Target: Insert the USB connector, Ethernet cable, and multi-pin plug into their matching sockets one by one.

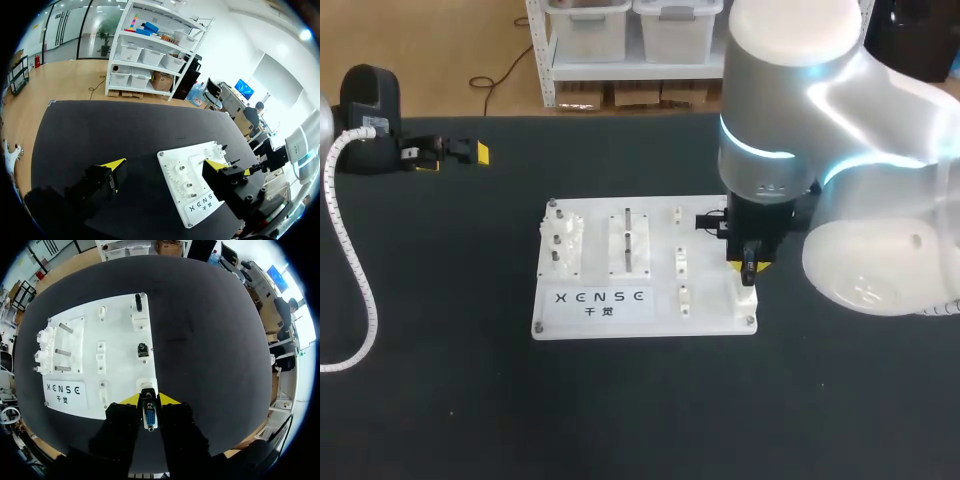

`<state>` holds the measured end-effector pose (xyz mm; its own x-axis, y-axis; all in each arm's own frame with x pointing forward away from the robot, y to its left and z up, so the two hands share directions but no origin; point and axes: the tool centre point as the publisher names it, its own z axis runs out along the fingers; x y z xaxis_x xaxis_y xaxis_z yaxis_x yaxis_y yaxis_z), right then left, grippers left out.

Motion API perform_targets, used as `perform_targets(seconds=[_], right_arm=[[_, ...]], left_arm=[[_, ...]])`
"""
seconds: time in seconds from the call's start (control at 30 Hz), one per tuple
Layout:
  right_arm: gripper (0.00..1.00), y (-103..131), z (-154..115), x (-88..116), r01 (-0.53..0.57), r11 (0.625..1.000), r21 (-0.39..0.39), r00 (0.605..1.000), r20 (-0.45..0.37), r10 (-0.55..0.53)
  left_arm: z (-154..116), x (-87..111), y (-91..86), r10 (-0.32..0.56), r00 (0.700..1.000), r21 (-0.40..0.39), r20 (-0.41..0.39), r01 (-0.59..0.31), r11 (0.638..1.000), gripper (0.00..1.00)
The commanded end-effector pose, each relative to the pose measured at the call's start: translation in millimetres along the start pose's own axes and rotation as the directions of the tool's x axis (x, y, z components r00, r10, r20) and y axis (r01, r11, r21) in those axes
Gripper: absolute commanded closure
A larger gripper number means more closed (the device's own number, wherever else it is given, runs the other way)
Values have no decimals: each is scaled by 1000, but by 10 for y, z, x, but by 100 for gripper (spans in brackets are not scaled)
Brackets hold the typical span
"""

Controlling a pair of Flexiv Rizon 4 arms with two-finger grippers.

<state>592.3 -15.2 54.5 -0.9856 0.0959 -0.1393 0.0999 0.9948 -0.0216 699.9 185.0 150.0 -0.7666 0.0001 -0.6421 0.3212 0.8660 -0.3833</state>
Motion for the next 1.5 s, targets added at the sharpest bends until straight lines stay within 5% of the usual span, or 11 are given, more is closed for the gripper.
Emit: perform_targets(seconds=[0.03,0.73,0.83,1.03,1.1,1.13,1.17,1.5], right_arm=[[100,-20,170,2,-8,1000,5,1000,-31,8],[100,-7,259,6,-16,999,35,997,-69,19],[78,-12,260,8,-21,999,38,997,-73,24],[71,-27,266,9,-23,999,43,997,-77,26],[60,-28,267,10,-24,999,45,997,-79,27],[51,-29,267,10,-23,999,46,997,-79,27],[0,-30,266,10,-24,999,49,997,-78,27],[0,-85,124,-49,-40,998,47,998,-49,42]], left_arm=[[0,0,0,0,1000,0,0,0,1000,0],[0,0,0,0,1000,0,0,0,1000,0],[0,0,0,0,1000,0,0,0,1000,0],[0,0,0,0,1000,0,0,0,1000,0],[0,0,0,0,1000,0,0,0,1000,0],[0,0,0,0,1000,0,0,0,1000,0],[0,0,0,0,1000,0,0,0,1000,0],[0,0,0,0,1000,0,0,0,1000,0]])
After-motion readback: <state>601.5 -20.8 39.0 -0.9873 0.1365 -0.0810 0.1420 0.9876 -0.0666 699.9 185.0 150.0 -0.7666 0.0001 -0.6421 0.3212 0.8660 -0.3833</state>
